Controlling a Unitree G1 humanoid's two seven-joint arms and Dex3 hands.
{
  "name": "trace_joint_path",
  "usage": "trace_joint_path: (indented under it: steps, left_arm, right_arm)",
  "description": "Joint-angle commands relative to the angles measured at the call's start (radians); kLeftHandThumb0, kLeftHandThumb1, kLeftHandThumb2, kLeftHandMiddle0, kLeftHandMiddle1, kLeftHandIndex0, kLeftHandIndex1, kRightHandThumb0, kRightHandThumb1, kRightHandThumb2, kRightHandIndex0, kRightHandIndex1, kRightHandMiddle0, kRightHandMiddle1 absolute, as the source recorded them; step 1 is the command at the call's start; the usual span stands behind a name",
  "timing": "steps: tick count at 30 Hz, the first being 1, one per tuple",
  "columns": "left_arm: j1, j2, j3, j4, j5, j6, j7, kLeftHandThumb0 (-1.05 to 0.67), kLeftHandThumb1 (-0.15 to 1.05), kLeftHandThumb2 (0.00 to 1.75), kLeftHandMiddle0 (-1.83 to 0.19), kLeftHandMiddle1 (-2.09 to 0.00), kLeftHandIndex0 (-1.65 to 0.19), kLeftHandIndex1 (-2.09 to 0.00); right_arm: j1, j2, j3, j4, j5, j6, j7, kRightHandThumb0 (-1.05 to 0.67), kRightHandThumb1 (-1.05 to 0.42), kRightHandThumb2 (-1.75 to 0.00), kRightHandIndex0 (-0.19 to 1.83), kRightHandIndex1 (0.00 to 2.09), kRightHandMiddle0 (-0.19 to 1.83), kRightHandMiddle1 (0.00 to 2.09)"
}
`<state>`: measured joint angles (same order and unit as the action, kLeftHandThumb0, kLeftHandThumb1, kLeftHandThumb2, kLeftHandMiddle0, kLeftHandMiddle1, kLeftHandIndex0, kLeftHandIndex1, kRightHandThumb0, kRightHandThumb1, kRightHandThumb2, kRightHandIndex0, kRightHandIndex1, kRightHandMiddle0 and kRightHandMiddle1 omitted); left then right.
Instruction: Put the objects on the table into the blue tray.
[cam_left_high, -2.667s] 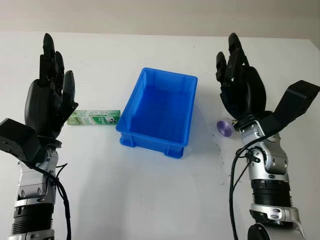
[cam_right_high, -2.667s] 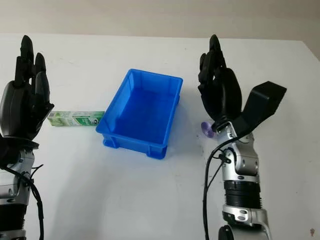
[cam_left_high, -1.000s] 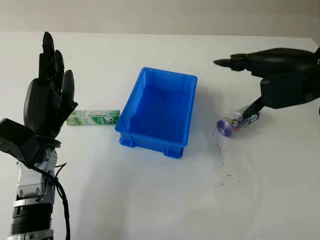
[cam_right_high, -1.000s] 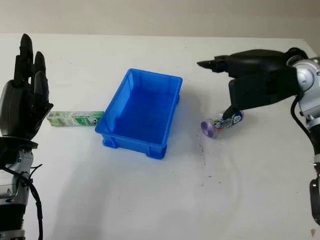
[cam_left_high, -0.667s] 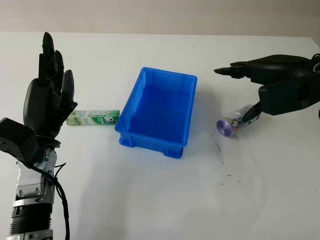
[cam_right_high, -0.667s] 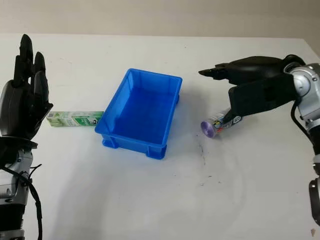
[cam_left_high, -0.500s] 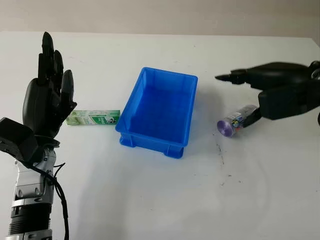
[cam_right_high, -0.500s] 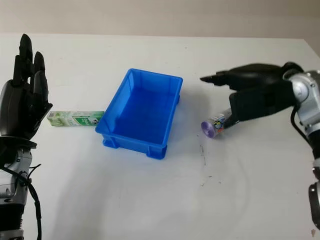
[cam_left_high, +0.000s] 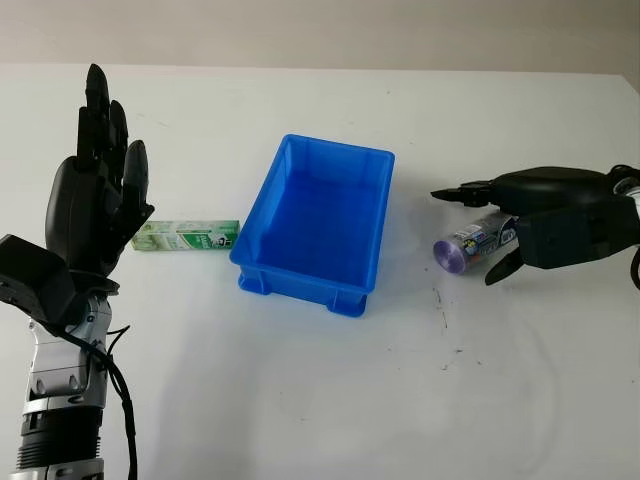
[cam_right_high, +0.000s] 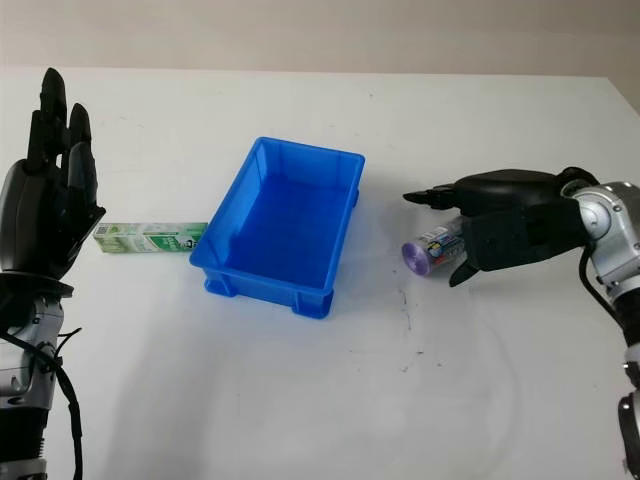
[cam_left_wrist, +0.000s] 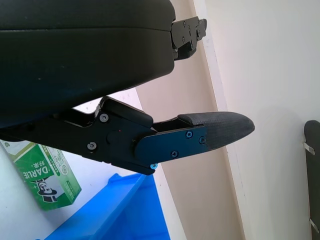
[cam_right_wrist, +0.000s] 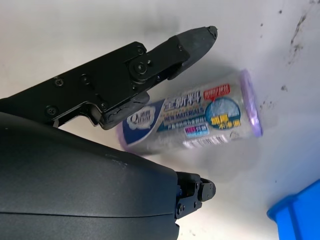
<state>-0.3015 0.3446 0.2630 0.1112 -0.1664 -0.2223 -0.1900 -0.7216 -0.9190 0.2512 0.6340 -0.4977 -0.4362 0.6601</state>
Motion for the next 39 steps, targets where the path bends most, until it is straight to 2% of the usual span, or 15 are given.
trace_joint_path:
  steps: [1,3,6,8,9,10,11,13,16,18,20,28,35,39]
  left_arm:
    - [-0.004,0.01,0.006,-0.007,0.001,-0.003,-0.003,-0.76,1.05,0.6,0.19,0.0,0.19,0.0]
    - [-0.004,0.01,0.006,-0.003,0.003,-0.007,-0.004,-0.76,1.05,0.6,0.19,0.0,0.19,0.0]
    - [-0.005,0.012,0.006,0.003,0.003,-0.013,-0.008,-0.76,1.05,0.6,0.19,0.0,0.19,0.0]
    - [-0.002,0.013,0.007,0.002,0.002,-0.013,-0.011,-0.76,1.05,0.6,0.19,0.0,0.19,0.0]
    - [0.0,0.014,0.007,0.002,0.002,-0.013,-0.014,-0.76,1.05,0.6,0.19,0.0,0.19,0.0]
    - [0.001,0.014,0.008,0.001,0.002,-0.012,-0.015,-0.76,1.05,0.6,0.19,0.0,0.19,0.0]
    - [0.002,0.015,0.008,0.0,0.002,-0.011,-0.015,-0.76,1.05,0.61,0.19,0.0,0.19,0.0]
    - [0.002,0.015,0.009,-0.001,0.0,-0.009,-0.016,-0.77,1.05,0.6,0.19,0.0,0.19,0.0]
    - [0.005,0.016,0.011,-0.003,0.0,-0.011,-0.018,-0.77,1.05,0.61,0.19,0.0,0.19,0.0]
    - [0.007,0.015,0.011,-0.006,0.0,-0.011,-0.019,-0.76,1.05,0.61,0.19,0.0,0.19,0.0]
    - [0.007,0.015,0.011,-0.008,-0.001,-0.009,-0.02,-0.77,1.05,0.6,0.19,0.0,0.19,0.0]
    - [0.006,0.017,0.009,-0.007,0.003,-0.01,-0.025,-0.76,1.05,0.61,0.19,0.0,0.19,0.0]
    - [0.006,0.018,0.009,-0.008,0.003,-0.009,-0.027,-0.76,1.05,0.61,0.19,0.0,0.19,0.0]
    - [0.004,0.016,0.008,-0.011,0.003,-0.006,-0.024,-0.76,1.05,0.61,0.19,0.0,0.19,0.0]
  right_arm:
    - [0.029,-0.013,-0.01,-0.015,-0.001,-0.009,-0.031,-0.61,-0.85,-0.06,0.1,0.08,0.1,0.07]
    - [0.044,-0.01,-0.006,-0.01,-0.02,-0.022,-0.078,-0.54,-0.85,-0.06,0.15,0.09,0.14,0.08]
    - [0.059,-0.006,0.002,0.016,-0.051,-0.063,-0.164,-0.42,-0.87,-0.06,0.31,0.12,0.3,0.1]
    - [0.067,-0.011,0.019,0.041,-0.111,-0.126,-0.284,-0.35,-0.9,-0.07,0.51,0.25,0.52,0.21]
    - [0.069,-0.011,0.024,0.059,-0.133,-0.157,-0.339,-0.34,-0.92,-0.06,0.41,0.63,0.52,0.41]
    - [0.07,-0.011,0.028,0.076,-0.153,-0.177,-0.386,-0.32,-0.94,-0.06,0.28,1.04,0.43,0.76]
    - [0.067,-0.011,0.032,0.091,-0.166,-0.191,-0.417,-0.31,-0.96,-0.06,0.16,1.4,0.29,1.2]
    - [0.062,-0.013,0.047,0.122,-0.208,-0.219,-0.497,-0.31,-0.99,-0.06,0.09,1.65,0.16,1.52]
    - [0.053,-0.024,0.083,0.149,-0.31,-0.242,-0.649,-0.32,-1.02,-0.06,0.03,1.99,0.07,1.85]
    - [0.045,-0.025,0.102,0.176,-0.348,-0.248,-0.707,-0.34,-1.03,-0.05,0.04,2.07,0.02,2.02]
    - [0.035,-0.022,0.118,0.209,-0.374,-0.261,-0.77,-0.4,-1.01,-0.05,0.1,2.09,0.03,2.08]
    - [0.002,-0.009,0.141,0.273,-0.388,-0.289,-0.893,-0.42,-1.05,-0.06,0.38,2.09,0.18,2.09]
    - [-0.044,0.025,0.105,0.286,-0.297,-0.282,-0.871,-0.34,-0.99,-0.05,0.43,2.09,0.23,2.09]
    - [-0.11,0.067,0.025,0.23,-0.16,-0.204,-0.774,-0.31,-0.96,-0.05,0.52,2.09,0.34,2.09]
